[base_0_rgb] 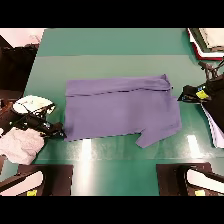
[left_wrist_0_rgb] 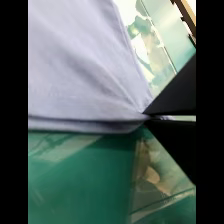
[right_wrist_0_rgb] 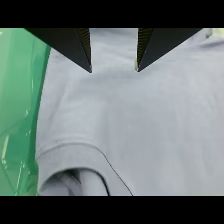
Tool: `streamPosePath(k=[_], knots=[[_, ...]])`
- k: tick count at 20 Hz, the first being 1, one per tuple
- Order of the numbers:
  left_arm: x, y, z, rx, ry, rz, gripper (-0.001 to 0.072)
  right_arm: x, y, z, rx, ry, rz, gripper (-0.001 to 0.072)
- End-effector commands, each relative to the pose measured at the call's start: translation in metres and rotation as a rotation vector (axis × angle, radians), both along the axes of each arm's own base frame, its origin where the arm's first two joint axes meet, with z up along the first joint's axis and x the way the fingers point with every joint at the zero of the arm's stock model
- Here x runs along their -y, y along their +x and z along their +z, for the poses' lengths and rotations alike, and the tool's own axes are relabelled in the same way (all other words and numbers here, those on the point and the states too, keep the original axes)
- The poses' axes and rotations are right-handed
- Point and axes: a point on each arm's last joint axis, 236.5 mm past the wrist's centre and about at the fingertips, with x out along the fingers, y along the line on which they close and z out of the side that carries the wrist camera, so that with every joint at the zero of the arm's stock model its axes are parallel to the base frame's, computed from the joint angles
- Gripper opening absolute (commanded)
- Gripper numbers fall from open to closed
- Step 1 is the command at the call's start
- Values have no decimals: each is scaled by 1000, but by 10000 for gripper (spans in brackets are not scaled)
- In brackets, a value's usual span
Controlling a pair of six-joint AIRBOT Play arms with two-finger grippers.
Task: Fold the shirts.
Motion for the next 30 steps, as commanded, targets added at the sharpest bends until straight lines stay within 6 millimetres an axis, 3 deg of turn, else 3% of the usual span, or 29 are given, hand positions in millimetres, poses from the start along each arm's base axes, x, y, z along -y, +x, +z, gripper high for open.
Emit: streamPosePath(k=[1, 5, 7, 10, 13, 14, 17, 28, 30], knots=[[11, 2, 9, 10, -61, -2, 24, 1, -21, -15, -53, 10, -14, 338], [6, 23, 26, 73, -45, -21, 23, 18, -66, -44, -144, 40, -120, 343], [2, 38, 36, 119, -32, -25, 23, 25, -92, -59, -204, 69, -183, 505], [-1, 54, 47, 164, -23, -23, 24, 21, -120, -81, -275, 99, -215, 502], [-1, 55, 50, 169, -24, -26, 24, 11, -119, -95, -253, 133, -241, 495], [-1, 55, 50, 168, -24, -26, 24, 6, -114, -96, -235, 158, -250, 441], [-1, 55, 50, 169, -24, -26, 24, -6, -112, -90, -234, 214, -255, 439], [0, 51, 51, 155, -32, -35, 24, -48, -134, -86, -326, 209, -55, 424], [1, 51, 51, 153, -33, -36, 25, -43, -143, -90, -356, 161, -15, 281]])
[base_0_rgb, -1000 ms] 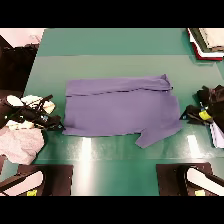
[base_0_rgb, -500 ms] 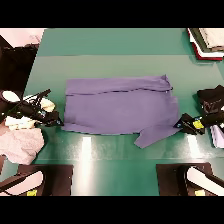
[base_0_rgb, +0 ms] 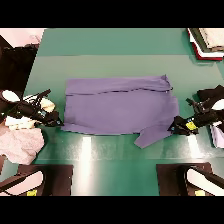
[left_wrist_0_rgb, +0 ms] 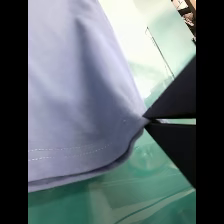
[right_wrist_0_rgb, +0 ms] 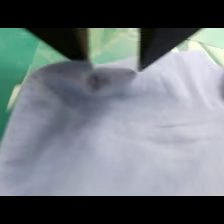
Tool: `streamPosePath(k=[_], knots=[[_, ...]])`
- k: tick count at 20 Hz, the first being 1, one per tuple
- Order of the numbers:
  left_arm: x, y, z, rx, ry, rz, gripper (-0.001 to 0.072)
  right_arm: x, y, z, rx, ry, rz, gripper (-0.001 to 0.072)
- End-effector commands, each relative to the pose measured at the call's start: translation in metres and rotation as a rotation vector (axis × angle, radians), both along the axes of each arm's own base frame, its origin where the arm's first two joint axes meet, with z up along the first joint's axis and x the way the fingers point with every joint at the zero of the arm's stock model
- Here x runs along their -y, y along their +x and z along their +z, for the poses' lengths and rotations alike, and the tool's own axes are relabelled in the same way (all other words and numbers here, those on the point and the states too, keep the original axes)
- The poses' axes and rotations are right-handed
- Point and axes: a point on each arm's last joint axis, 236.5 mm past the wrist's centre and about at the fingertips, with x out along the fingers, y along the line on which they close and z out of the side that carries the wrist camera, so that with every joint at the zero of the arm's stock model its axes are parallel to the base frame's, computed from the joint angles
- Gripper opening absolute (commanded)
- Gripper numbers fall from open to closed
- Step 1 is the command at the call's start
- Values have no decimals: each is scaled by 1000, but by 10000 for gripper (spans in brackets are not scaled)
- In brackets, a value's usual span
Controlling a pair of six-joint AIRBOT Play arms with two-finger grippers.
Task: Fold the shirts.
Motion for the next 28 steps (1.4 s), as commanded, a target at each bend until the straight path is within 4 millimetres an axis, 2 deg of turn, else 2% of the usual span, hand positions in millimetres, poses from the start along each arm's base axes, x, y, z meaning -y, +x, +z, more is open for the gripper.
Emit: streamPosePath(k=[1, 2, 3, 4, 6, 8, 12, 14, 16, 18, 19, 21, 23, 26, 28], knots=[[0, -1, 1, -4, -3, -4, 24, 2, -15, -3, -44, -44, 81, 260], [0, -1, 1, -3, -3, -4, 24, 5, -18, -4, -54, -56, 92, 131], [0, -1, 1, -4, -3, -5, 24, 5, -20, -3, -61, -56, 96, 36], [0, -1, 1, -3, -2, -6, 24, 6, -21, -3, -66, -53, 94, 15], [-2, -3, 3, -8, 6, -20, 23, 9, -22, 8, -63, -48, 89, 14], [-6, -5, 16, -18, 16, -61, 23, 14, -18, 34, -15, -57, 85, 13], [-5, -7, 62, 49, 25, -87, 23, 21, -26, 102, 107, -93, 88, 13], [-2, -22, 85, 77, 32, -85, 23, 25, -23, 127, 198, -148, 85, 12], [2, -36, 100, 86, 30, -93, 23, 28, -15, 145, 286, -191, 87, 13], [5, -35, 103, 95, 16, -85, 23, 27, 5, 158, 377, -219, 99, 12], [3, -27, 102, 125, 25, -65, 23, 26, 18, 163, 417, -229, 107, 12], [-3, 4, 102, 231, 54, 2, 24, 22, 51, 167, 483, -238, 130, 13], [-9, 29, 98, 291, 70, 54, 24, 17, 88, 165, 523, -241, 145, 13], [-12, 58, 90, 312, 63, 89, 24, 12, 128, 154, 527, -233, 166, 12], [-15, 86, 89, 348, 49, 132, 24, 9, 152, 147, 524, -229, 177, 13]])
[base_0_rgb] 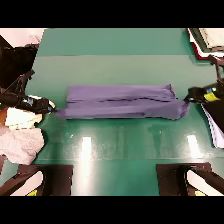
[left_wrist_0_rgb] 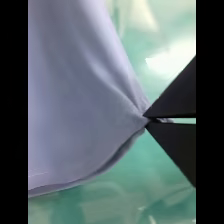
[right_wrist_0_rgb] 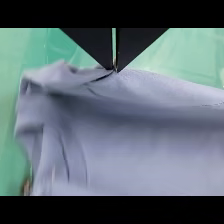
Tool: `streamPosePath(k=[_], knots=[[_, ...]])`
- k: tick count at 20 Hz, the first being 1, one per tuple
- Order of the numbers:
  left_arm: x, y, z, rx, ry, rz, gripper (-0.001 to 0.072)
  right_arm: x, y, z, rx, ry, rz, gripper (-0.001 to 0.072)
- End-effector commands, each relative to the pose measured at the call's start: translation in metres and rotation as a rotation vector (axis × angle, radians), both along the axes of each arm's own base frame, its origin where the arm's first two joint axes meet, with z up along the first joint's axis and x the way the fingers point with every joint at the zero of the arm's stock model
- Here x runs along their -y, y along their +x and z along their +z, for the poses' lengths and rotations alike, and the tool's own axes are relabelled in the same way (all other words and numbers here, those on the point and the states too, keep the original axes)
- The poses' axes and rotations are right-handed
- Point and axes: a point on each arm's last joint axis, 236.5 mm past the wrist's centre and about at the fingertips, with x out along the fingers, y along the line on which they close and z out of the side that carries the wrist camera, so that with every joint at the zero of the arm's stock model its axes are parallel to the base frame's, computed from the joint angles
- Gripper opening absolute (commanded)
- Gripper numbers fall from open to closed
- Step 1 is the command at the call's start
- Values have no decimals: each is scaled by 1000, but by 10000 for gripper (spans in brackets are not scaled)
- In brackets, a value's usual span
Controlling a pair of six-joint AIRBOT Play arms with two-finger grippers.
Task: Fold the shirts.
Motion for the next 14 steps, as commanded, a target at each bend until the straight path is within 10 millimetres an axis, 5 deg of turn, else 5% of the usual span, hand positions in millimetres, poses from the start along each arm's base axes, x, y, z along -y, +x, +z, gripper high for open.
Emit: streamPosePath(k=[1, 10, 11, 12, 13, 14], knots=[[-5, 51, -1, 91, -26, 74, 24, -6, 52, -9, 35, -1, 15, 13], [-13, 156, -9, 203, -121, 186, 26, 0, 135, -47, 32, 14, -3, 19], [-15, 167, -9, 222, -136, 218, 171, -6, 145, -51, 46, 45, -13, 105], [-17, 175, -10, 237, -148, 250, 504, -12, 155, -52, 59, 84, -23, 356], [-19, 181, -8, 238, -168, 291, 624, -15, 163, -52, 65, 120, -32, 502], [-18, 182, -6, 237, -180, 302, 610, -15, 167, -50, 63, 152, -43, 502]])
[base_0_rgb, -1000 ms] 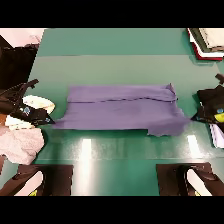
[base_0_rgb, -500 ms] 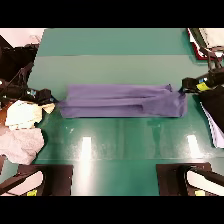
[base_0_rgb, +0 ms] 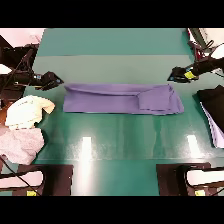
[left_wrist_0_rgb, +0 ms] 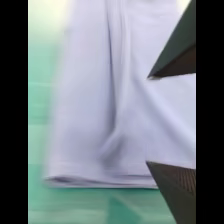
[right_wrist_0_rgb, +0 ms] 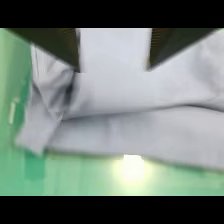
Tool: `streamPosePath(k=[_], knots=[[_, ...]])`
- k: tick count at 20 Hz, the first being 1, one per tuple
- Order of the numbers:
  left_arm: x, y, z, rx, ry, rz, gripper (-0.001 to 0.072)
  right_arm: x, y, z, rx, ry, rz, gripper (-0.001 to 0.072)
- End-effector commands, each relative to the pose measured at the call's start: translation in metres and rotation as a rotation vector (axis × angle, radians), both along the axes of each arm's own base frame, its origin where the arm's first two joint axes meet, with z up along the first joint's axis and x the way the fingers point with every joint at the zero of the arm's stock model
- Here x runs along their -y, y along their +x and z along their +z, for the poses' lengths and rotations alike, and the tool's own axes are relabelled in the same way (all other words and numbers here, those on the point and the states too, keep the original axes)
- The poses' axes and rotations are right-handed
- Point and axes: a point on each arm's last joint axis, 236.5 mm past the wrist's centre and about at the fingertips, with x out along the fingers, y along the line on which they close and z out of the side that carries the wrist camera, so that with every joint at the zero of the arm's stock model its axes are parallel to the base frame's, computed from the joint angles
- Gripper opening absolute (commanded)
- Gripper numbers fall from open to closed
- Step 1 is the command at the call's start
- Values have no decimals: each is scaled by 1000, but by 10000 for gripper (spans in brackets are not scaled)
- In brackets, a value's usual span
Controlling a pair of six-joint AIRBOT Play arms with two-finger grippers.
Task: Fold the shirts.
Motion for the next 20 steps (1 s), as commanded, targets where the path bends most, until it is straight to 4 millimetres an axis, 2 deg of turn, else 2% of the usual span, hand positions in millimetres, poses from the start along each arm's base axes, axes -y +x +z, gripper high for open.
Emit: streamPosePath(k=[1, 3, 4, 6, 7, 9, 11, 13, 15, 17, 20], knots=[[1, 19, 6, 19, -67, 67, 609, -2, 23, 0, 12, 102, -34, 501], [15, 1, 7, -35, -93, -17, 607, 15, 11, 1, -24, 86, -21, 501], [22, -10, 5, -70, -106, -58, 575, 25, 1, 0, -59, 92, -19, 501], [32, -29, 4, -104, -112, -147, 80, 47, -19, -7, -130, 107, -29, 501], [35, -34, 3, -109, -110, -180, 33, 56, -28, -12, -164, 118, -45, 513], [45, -41, 3, -125, -116, -214, 33, 70, -49, -26, -226, 148, -41, 695], [63, -48, 2, -140, -118, -261, 25, 71, -66, -41, -265, 209, -33, 699], [85, -55, -4, -146, -95, -316, 25, 61, -72, -54, -257, 287, -12, 699], [106, -62, -10, -144, -49, -373, 25, 52, -72, -65, -216, 330, 16, 699], [123, -65, -11, -131, -31, -409, 25, 51, -69, -79, -190, 315, 13, 699], [138, -72, -11, -131, -30, -444, 25, 47, -61, -84, -142, 309, 30, 697]])
